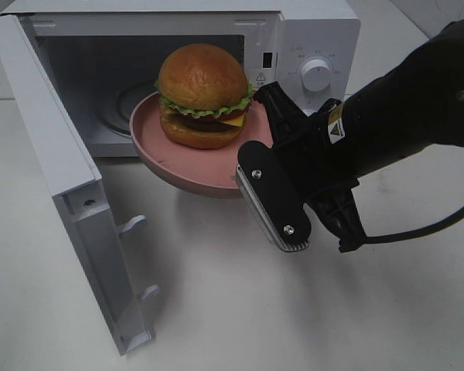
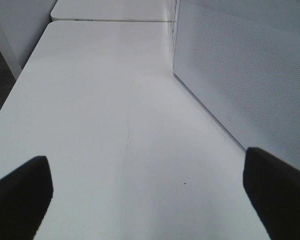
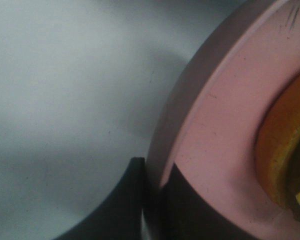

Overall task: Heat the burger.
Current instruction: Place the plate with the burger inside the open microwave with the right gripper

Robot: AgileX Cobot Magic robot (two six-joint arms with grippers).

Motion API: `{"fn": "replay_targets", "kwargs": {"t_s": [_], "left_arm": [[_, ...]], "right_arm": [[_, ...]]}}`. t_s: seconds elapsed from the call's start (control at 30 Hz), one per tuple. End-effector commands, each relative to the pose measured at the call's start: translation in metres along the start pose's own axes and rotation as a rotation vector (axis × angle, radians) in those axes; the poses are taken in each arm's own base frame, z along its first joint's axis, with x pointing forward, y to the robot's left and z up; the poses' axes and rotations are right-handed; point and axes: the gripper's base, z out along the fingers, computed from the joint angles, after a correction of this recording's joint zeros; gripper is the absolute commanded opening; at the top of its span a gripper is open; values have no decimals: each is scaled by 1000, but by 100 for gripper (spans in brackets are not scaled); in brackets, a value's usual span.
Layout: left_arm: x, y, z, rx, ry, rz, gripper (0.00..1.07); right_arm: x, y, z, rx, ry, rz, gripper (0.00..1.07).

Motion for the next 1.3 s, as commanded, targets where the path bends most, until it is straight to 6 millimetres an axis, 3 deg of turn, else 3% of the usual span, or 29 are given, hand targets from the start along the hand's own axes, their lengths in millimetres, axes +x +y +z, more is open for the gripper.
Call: {"fn": "replay_targets", "kwargs": {"t_s": [0.03,0.37,1.3], "left_arm": [[1,0,-2,4,-26,-2,98],[1,0,-2,4,-26,-2,98],[1,0,-2,4,-26,-2,98]], "right_arm": [[0,-9,-5,86,-13,-47,0],[0,-5,11,50,-12,-46,0],[-2,-44,58,80,-8,-18,0]]}}
